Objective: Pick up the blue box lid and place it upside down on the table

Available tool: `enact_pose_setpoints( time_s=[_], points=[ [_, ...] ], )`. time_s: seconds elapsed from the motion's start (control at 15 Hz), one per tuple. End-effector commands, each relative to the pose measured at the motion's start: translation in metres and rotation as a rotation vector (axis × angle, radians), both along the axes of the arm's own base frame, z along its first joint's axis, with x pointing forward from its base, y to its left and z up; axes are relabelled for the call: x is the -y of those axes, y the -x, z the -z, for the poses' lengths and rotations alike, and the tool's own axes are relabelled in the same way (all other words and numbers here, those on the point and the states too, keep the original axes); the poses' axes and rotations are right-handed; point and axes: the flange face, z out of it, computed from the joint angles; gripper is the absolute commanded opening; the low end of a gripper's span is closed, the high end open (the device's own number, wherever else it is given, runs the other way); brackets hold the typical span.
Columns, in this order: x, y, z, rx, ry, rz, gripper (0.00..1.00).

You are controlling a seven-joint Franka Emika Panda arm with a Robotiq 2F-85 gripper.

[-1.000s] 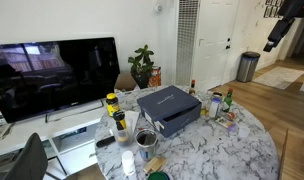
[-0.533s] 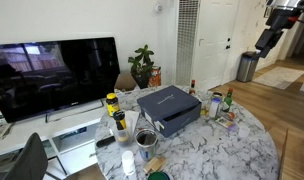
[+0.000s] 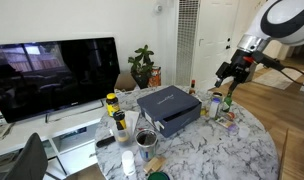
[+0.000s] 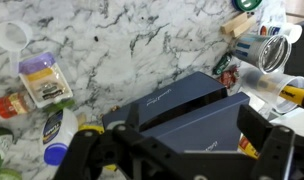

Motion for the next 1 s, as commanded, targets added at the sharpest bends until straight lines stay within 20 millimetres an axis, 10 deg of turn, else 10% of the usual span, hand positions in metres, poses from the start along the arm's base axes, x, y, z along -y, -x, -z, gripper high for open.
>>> enact_pose_setpoints(
  time_s=[0.0,0.93],
  points=[
    [-0.017,-0.029,0.061,-0.063,-0.088,0.171,1.0],
    [-0.021,-0.057,0.083,0.01,-0.283,0.284,1.0]
  ],
)
